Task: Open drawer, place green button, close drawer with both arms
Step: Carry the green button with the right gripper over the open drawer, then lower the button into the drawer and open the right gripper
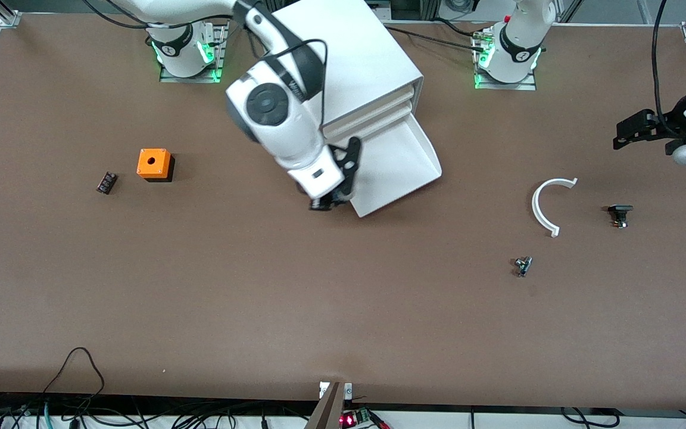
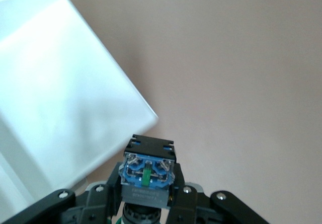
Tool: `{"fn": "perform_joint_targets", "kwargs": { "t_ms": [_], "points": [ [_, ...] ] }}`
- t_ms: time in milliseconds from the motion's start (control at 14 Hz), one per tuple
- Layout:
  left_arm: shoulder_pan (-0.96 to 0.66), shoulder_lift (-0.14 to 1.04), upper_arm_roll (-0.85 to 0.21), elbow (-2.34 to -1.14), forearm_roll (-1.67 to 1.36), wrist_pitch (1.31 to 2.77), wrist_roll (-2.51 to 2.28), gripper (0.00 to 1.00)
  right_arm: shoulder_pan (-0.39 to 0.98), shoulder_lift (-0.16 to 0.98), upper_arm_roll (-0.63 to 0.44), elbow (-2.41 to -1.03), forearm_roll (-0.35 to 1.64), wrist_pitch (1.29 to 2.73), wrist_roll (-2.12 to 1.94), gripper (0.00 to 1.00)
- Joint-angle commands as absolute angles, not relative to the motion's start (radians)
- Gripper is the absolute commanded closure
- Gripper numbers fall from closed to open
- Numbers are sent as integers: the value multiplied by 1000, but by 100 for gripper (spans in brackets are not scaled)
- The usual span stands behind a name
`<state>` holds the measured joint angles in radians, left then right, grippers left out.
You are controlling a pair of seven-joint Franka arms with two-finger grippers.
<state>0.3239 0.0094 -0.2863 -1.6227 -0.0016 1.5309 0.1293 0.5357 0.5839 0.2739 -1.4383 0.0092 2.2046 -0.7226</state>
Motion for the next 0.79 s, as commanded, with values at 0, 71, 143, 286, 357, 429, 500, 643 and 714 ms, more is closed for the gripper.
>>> {"fn": "perform_joint_targets", "kwargs": {
  "t_ms": [0, 71, 143, 286, 357, 429, 500, 643, 714],
  "points": [
    [314, 28, -284, -1594, 23, 1526, 120, 0, 641, 661, 264, -1330, -29, 2181, -769, 75],
    [314, 28, -284, -1592, 23, 1526, 120, 0, 676, 681, 264, -1306, -82, 2171, -770, 75],
    [314, 31, -284, -1592, 21, 1526, 120, 0, 704, 690, 264, -1296, -134, 2154, -772, 75],
    [314, 32, -284, -1591, 23, 1526, 120, 0, 736, 704, 265, -1298, -169, 2152, -785, 74],
    [314, 32, -284, -1591, 21, 1526, 120, 0, 742, 719, 265, -1298, -167, 2152, -796, 72],
    [314, 34, -282, -1589, 21, 1526, 118, 0, 744, 736, 265, -1299, -164, 2154, -816, 72],
    [314, 34, -282, -1589, 21, 1525, 118, 0, 759, 758, 265, -1299, -167, 2154, -846, 71],
    [314, 34, -282, -1589, 21, 1525, 118, 0, 778, 784, 265, -1302, -169, 2154, -871, 70],
    [314, 37, -281, -1589, 21, 1525, 118, 0, 791, 788, 264, -1302, -170, 2154, -868, 71]
  ]
}}
